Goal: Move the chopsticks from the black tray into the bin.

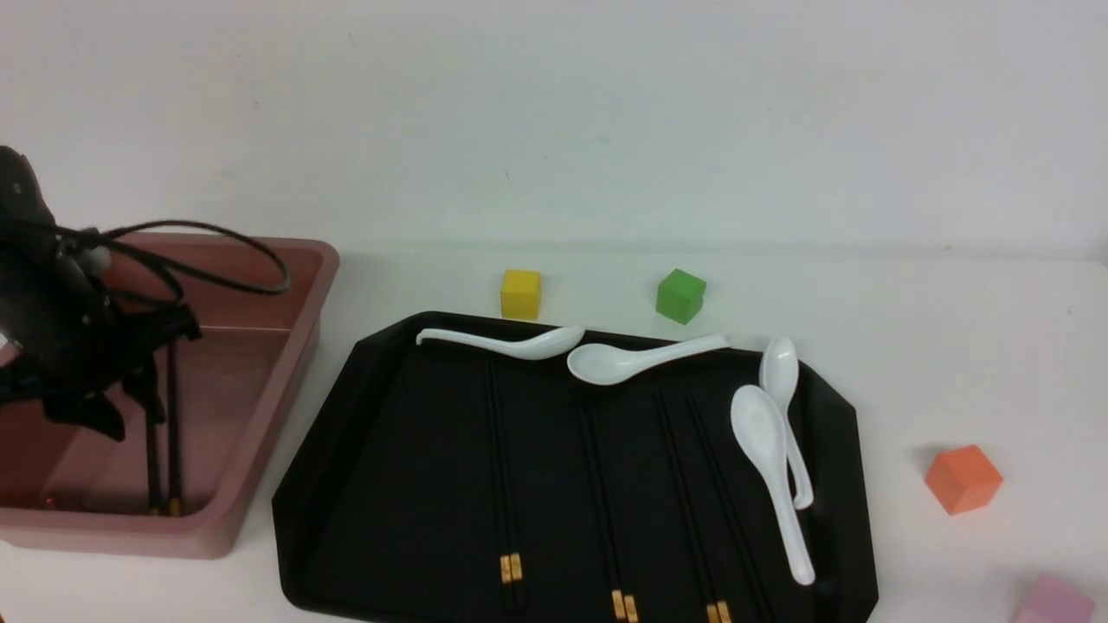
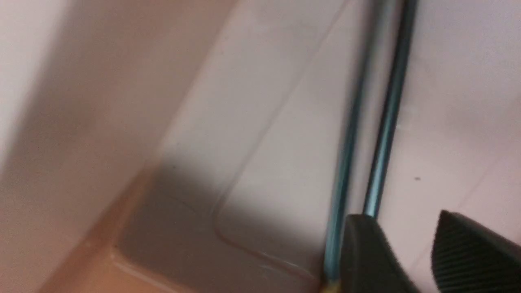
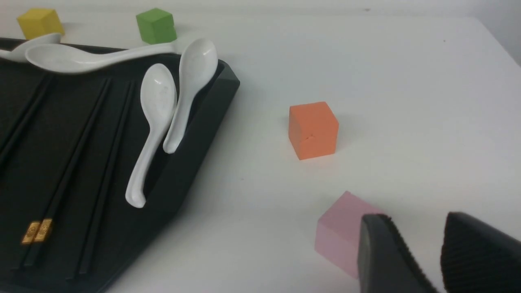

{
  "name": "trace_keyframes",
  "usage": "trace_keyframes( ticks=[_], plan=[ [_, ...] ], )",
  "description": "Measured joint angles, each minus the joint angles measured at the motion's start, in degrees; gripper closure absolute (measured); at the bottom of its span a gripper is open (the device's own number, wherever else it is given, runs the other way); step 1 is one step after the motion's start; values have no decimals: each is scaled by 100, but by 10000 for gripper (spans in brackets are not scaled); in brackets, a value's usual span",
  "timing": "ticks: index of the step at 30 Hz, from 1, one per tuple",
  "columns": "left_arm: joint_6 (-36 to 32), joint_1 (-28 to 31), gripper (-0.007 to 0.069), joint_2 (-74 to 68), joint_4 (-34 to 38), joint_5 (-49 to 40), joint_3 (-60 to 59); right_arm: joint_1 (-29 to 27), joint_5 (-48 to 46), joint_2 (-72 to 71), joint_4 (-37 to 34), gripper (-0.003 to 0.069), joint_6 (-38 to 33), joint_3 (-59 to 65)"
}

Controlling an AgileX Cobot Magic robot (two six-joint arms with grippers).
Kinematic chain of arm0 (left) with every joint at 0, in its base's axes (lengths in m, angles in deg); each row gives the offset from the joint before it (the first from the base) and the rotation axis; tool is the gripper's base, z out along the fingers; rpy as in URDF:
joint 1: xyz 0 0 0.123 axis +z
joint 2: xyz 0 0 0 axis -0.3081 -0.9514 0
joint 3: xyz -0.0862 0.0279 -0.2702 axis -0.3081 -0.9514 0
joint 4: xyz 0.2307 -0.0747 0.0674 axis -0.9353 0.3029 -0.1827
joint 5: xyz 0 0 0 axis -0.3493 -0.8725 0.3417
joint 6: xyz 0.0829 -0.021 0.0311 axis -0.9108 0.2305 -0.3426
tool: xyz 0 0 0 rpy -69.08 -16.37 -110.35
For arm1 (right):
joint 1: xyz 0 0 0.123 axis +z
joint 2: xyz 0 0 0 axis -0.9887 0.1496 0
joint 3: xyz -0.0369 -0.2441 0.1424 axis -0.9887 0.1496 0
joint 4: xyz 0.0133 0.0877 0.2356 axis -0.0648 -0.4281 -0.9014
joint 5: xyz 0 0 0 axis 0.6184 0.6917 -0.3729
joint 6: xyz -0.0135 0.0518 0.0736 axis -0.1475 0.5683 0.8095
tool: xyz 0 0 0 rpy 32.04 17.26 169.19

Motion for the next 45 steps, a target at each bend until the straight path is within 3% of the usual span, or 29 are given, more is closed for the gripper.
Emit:
trace_keyframes(
  ticks=[6, 8, 14, 20, 26, 34, 38, 41, 45],
  plan=[
    [-61, 0, 367, 618, 19, -598, 265, 0, -5, 0, 0, 419, 0, 0],
    [-165, 0, 409, 846, 26, -733, 271, 0, -5, 0, 0, 419, 0, 0],
    [-795, 0, 636, 2082, 448, -1094, 178, 0, -5, 0, 0, 419, 0, 0],
    [-1531, 0, 637, 3785, 1371, -1035, -903, 0, -5, 0, 0, 419, 0, 0],
    [-2117, 0, 637, 5627, 1954, -334, -2532, 0, -5, 0, 0, 419, 0, 0],
    [-2217, 0, 637, 7147, 2025, 220, -3648, 0, -5, 0, 0, 419, 0, 0],
    [-2229, 0, 637, 7643, 2446, 348, -4067, 0, -5, 0, 0, 419, 0, 0],
    [-2421, 0, 637, 8176, 3151, 665, -4512, 0, -5, 0, 6, 419, 0, 0],
    [-2602, 0, 637, 8617, 3419, 747, -4738, 0, -5, 0, 6, 419, 0, 0]
  ],
)
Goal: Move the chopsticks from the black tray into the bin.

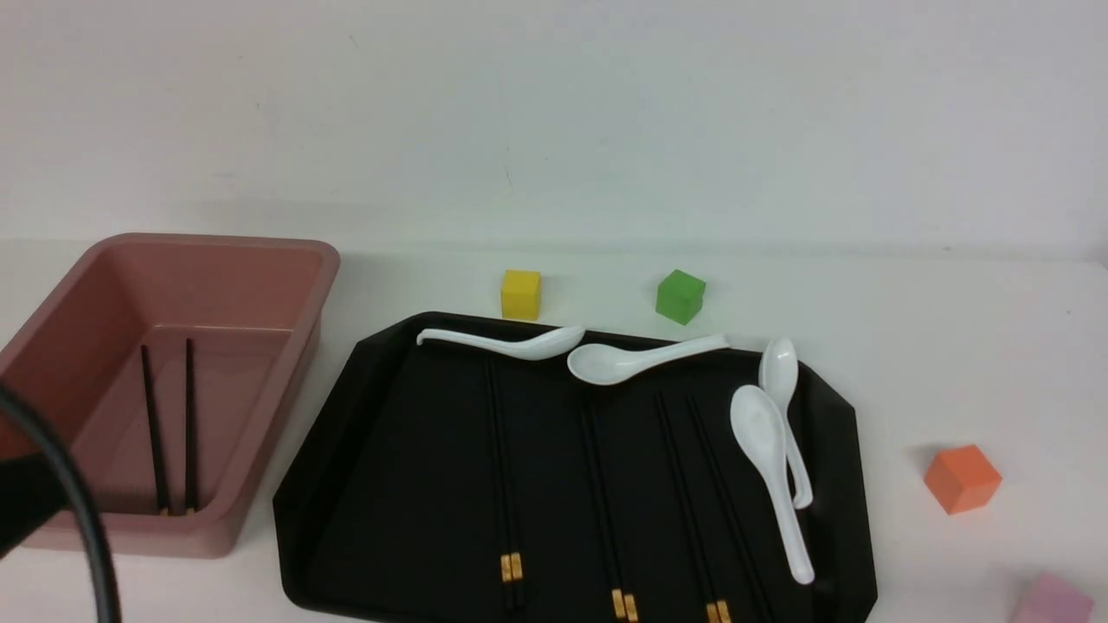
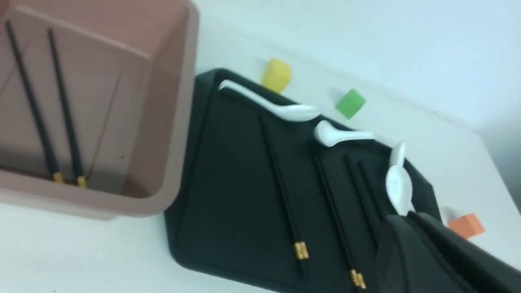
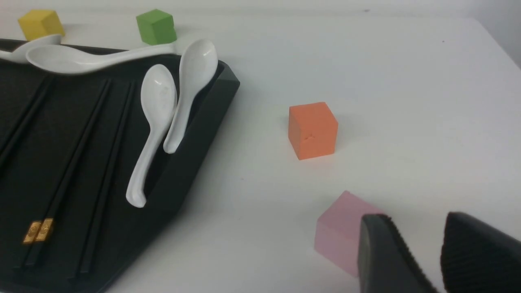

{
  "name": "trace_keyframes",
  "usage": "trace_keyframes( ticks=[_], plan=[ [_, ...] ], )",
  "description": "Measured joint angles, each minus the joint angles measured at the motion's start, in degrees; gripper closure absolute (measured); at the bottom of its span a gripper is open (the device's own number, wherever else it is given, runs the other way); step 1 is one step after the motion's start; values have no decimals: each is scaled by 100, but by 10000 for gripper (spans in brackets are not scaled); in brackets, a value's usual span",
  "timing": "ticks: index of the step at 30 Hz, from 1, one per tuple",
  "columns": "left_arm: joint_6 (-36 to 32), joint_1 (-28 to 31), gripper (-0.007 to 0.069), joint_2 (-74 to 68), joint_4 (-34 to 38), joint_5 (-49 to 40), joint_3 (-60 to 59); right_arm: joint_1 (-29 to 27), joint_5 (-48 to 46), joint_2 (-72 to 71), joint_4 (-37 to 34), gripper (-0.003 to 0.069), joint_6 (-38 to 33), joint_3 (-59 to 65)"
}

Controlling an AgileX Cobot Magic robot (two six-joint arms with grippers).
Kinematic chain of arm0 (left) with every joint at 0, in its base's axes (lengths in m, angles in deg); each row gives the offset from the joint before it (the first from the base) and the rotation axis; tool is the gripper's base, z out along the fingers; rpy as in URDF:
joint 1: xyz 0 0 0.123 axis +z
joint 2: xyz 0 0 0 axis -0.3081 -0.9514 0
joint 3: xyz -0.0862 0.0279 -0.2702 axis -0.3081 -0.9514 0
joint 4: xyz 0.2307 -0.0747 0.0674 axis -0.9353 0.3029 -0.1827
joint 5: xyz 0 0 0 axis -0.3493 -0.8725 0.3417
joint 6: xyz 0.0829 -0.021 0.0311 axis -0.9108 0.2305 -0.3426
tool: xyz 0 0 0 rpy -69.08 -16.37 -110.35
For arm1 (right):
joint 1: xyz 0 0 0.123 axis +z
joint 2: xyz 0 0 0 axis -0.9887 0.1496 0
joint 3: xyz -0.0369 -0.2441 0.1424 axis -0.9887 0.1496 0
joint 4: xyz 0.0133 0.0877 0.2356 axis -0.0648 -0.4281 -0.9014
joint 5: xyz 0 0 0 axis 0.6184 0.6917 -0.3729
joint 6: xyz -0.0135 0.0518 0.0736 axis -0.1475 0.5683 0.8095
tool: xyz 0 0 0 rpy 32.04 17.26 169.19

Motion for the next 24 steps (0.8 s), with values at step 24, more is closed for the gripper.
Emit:
trace_keyframes(
  ticks=[24],
  plan=[
    [-156, -60, 637, 201, -1234, 471, -191, 0, 0, 0, 0, 419, 0, 0]
  ],
)
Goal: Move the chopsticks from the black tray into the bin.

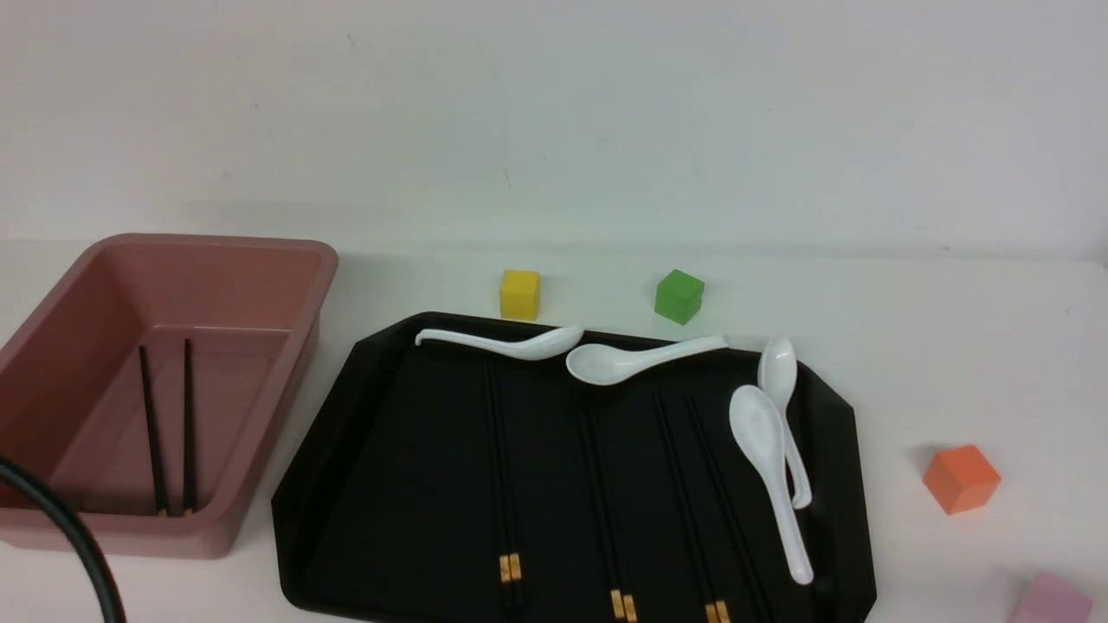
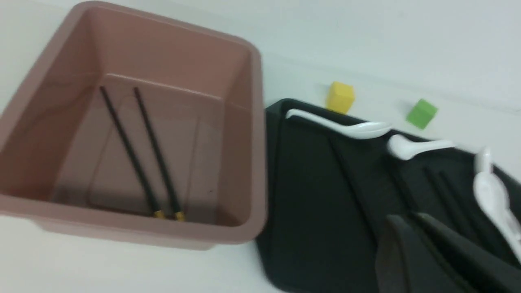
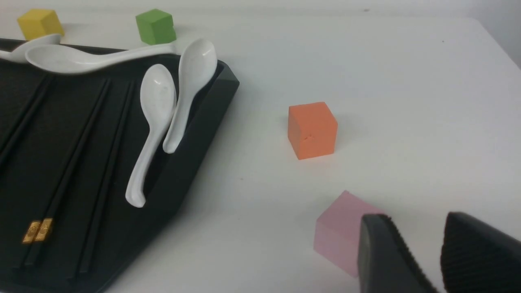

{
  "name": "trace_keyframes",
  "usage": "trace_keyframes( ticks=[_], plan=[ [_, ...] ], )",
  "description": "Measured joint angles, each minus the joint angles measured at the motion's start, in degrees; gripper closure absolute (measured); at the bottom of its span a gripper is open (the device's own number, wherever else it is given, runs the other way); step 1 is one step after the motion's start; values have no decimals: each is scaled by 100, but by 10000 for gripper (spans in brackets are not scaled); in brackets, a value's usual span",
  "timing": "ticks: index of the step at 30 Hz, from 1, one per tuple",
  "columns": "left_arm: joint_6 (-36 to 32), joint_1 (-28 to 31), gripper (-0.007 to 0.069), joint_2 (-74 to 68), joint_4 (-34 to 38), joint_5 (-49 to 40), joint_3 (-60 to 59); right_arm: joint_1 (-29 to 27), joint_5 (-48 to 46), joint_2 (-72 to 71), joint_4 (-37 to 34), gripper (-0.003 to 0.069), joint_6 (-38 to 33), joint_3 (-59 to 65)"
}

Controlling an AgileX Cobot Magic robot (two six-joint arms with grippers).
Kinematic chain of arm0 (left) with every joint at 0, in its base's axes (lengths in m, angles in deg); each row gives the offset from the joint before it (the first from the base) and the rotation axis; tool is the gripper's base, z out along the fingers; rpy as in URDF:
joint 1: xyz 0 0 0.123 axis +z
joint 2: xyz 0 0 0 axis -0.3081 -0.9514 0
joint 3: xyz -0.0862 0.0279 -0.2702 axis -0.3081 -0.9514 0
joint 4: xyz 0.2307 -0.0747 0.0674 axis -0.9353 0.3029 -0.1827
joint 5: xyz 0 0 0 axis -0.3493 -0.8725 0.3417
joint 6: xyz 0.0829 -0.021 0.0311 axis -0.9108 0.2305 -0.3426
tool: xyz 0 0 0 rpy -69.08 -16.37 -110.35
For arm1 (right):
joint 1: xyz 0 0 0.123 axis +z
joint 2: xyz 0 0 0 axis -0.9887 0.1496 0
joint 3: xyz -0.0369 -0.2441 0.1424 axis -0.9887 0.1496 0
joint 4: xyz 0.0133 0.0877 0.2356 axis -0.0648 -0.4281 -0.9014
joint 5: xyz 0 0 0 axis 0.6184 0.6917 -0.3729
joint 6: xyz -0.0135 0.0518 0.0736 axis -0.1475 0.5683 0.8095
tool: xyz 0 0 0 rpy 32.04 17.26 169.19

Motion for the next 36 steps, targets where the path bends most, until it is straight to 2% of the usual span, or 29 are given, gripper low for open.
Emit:
trace_keyframes(
  ticks=[7, 11, 15, 20, 36],
  plan=[
    [1519, -902, 636, 649, -1429, 873, -1122, 0, 0, 0, 0, 419, 0, 0],
    [2506, -1125, 634, 1044, -2326, 1205, -1943, 0, 0, 0, 0, 419, 0, 0],
    [3033, -1299, 634, 1536, -2835, 1281, -2447, 0, 0, 0, 0, 419, 0, 0],
    [3196, -1572, 632, 2115, -3050, 1380, -2899, 0, 0, 0, 0, 419, 0, 0],
    [3215, -1584, 620, 2194, -3076, 1615, -3240, 0, 0, 0, -4, 419, 0, 0]
  ],
)
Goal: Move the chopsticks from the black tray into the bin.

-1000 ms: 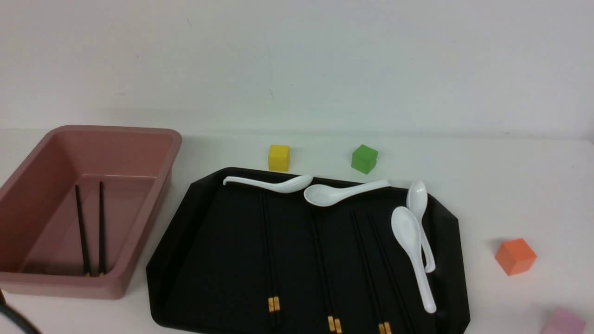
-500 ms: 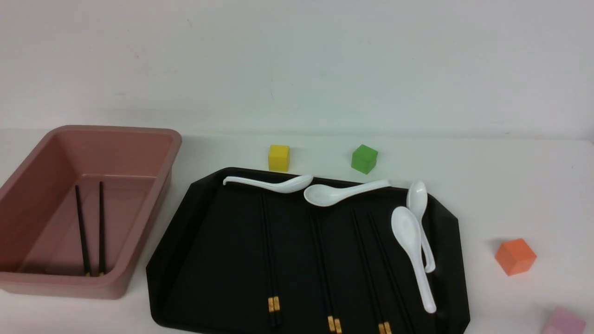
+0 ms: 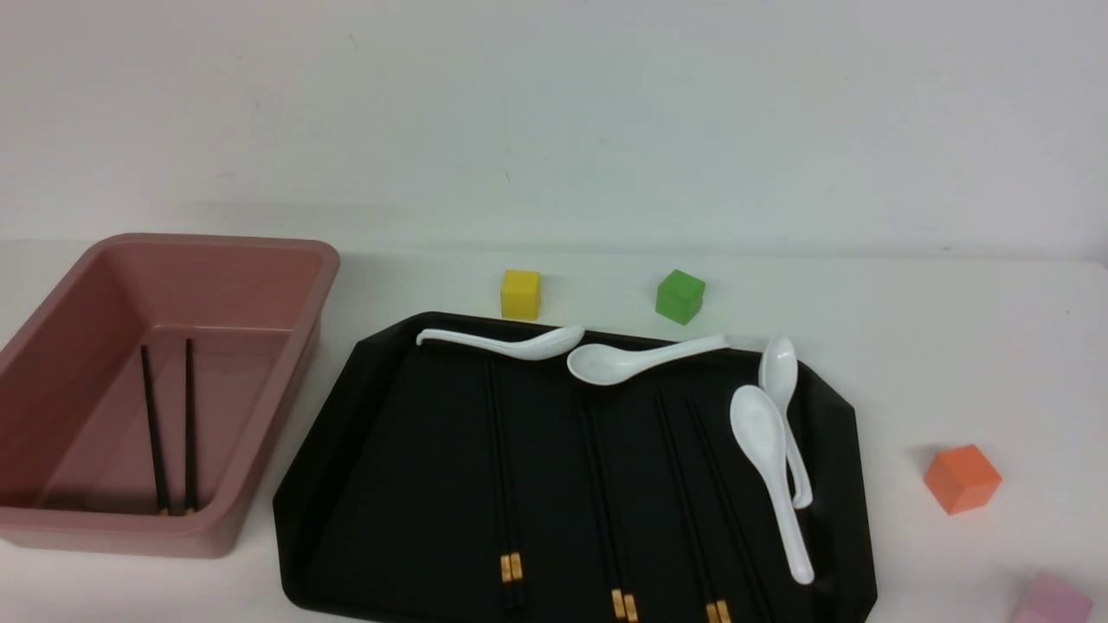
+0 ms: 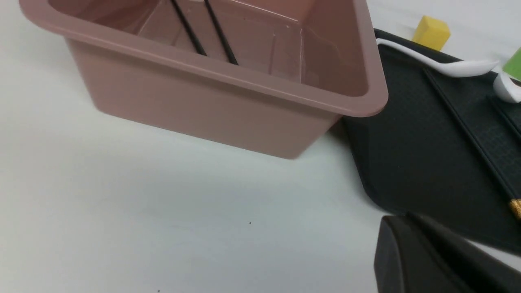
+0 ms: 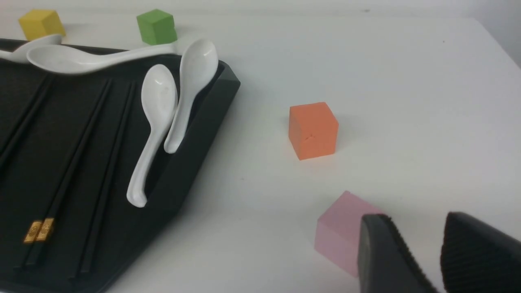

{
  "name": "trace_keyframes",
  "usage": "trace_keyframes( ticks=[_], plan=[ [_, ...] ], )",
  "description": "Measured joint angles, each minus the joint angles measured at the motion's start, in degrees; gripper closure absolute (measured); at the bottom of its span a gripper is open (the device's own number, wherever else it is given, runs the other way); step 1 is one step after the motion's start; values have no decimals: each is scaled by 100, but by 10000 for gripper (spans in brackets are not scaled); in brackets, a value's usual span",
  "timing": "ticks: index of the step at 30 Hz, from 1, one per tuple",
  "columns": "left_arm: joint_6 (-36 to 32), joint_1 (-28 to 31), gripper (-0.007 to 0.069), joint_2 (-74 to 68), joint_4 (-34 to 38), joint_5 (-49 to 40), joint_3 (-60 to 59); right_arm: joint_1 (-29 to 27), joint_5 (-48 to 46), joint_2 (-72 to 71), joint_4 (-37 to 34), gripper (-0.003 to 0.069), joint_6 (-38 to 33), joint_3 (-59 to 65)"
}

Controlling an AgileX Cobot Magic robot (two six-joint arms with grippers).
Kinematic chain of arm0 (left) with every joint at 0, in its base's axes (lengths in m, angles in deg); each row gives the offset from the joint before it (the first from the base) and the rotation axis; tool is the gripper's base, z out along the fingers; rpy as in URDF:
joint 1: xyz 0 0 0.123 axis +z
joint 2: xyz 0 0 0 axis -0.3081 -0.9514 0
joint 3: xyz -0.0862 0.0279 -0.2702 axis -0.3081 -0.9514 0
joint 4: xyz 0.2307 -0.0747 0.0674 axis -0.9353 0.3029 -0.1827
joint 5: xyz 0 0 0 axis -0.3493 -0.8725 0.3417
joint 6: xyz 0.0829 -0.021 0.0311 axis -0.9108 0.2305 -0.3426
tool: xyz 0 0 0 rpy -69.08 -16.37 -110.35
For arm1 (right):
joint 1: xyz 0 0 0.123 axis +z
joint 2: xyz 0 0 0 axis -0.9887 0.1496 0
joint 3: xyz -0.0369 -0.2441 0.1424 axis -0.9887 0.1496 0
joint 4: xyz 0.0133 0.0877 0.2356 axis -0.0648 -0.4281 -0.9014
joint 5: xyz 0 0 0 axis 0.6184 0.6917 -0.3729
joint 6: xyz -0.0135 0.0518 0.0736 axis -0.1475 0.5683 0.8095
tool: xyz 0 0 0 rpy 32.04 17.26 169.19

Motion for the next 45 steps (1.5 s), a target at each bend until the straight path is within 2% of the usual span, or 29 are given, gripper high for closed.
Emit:
trace_keyframes(
  ticks=[45],
  plan=[
    [0, 0, 585, 0, -17, 23, -6, 0, 0, 0, 0, 419, 0, 0]
  ],
)
